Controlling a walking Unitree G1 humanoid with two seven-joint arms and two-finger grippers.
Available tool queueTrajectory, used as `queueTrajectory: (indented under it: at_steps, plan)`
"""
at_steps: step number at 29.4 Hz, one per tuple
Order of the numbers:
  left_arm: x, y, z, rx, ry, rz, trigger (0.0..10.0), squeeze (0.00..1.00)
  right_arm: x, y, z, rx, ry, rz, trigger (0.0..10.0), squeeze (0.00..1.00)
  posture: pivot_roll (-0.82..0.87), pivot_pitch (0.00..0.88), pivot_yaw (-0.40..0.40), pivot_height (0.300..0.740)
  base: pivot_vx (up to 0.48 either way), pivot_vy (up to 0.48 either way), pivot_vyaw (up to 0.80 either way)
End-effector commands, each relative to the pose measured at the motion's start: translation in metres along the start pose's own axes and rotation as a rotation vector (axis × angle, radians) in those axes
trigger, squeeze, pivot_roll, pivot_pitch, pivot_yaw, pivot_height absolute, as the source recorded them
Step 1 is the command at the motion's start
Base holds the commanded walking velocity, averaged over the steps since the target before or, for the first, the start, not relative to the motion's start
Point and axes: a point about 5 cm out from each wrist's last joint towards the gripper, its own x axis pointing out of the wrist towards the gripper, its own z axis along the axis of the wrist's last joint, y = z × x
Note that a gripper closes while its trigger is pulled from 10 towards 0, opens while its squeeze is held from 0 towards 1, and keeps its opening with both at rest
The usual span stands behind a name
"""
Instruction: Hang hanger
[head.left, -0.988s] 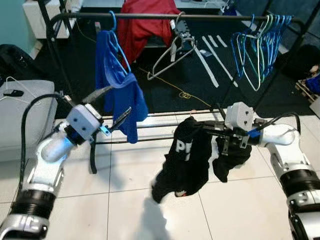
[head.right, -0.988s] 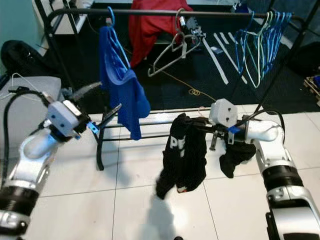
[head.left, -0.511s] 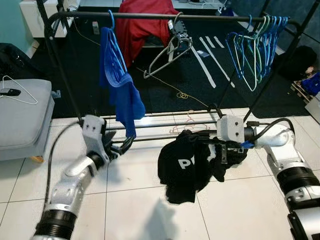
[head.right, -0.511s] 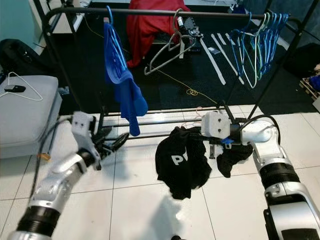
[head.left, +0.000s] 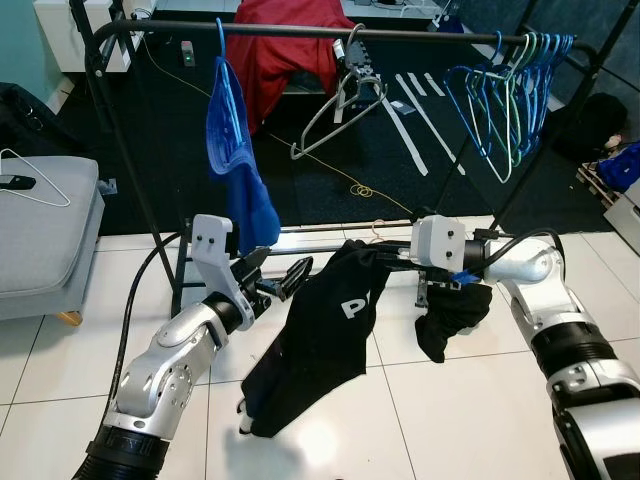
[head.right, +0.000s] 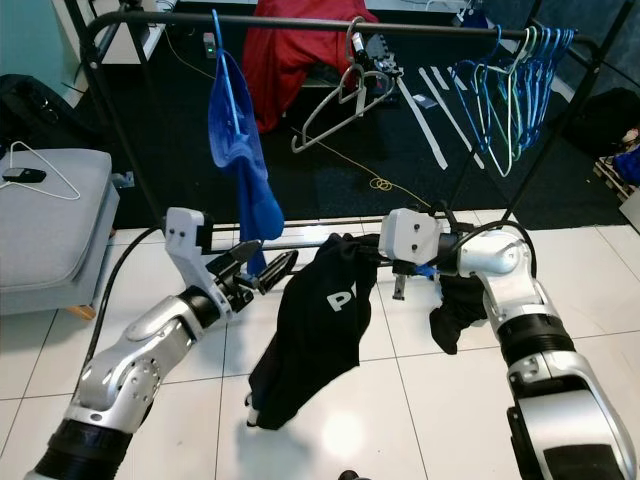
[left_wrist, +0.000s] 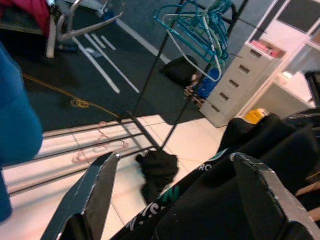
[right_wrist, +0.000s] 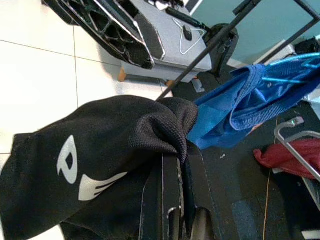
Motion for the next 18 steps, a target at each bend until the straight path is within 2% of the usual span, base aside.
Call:
queueTrajectory:
  at_steps: [1,3,4,5,6,7,9,13,18]
  plan:
    - [0.0,-0.004,0.004,0.044,-0.011,-0.031,10.0,1.0,0.001,0.0,0.0,-0.015,0.007,0.01,0.0,0.0,-0.11,0.235,-0.092,0.74,0.0,0.0,0.0]
    - [0.002,-0.013,0.018,0.262,-0.012,-0.088,10.0,1.0,0.005,-0.001,-0.001,-0.027,0.028,0.029,0.0,0.0,-0.1,0.243,-0.116,0.74,0.0,0.0,0.0]
    - [0.002,-0.013,0.018,0.262,-0.012,-0.088,10.0,1.0,0.005,-0.001,-0.001,-0.027,0.028,0.029,0.0,0.0,-0.1,0.243,-0.116,0.74,0.0,0.0,0.0]
    - [0.001,-0.02,0.022,0.327,-0.008,-0.141,10.0,0.95,0.007,-0.001,-0.001,-0.032,0.035,0.033,0.0,0.0,-0.1,0.244,-0.118,0.74,0.0,0.0,0.0]
    - [-0.001,-0.028,0.023,0.336,0.013,-0.189,10.0,0.0,0.009,0.0,-0.001,-0.042,0.039,0.029,0.0,0.0,-0.1,0.247,-0.118,0.74,0.0,0.0,0.0]
    - [-0.001,-0.028,0.023,0.336,0.013,-0.189,10.0,0.0,0.009,0.0,-0.001,-0.042,0.039,0.029,0.0,0.0,-0.1,0.247,-0.118,0.74,0.0,0.0,0.0]
    - [-0.006,-0.039,0.017,0.261,0.06,-0.244,10.0,0.0,0.011,-0.003,0.001,-0.074,0.046,0.009,0.0,0.0,-0.1,0.246,-0.111,0.74,0.0,0.0,0.0]
    - [-0.007,-0.046,0.016,0.203,0.071,-0.251,10.0,0.0,0.012,-0.006,0.003,-0.108,0.052,-0.012,0.0,0.0,-0.1,0.241,-0.101,0.74,0.0,0.0,0.0]
    - [-0.006,-0.047,0.015,0.2,0.078,-0.248,10.0,0.0,0.013,-0.008,0.005,-0.121,0.049,-0.023,0.0,0.0,-0.1,0.235,-0.095,0.74,0.0,0.0,0.0]
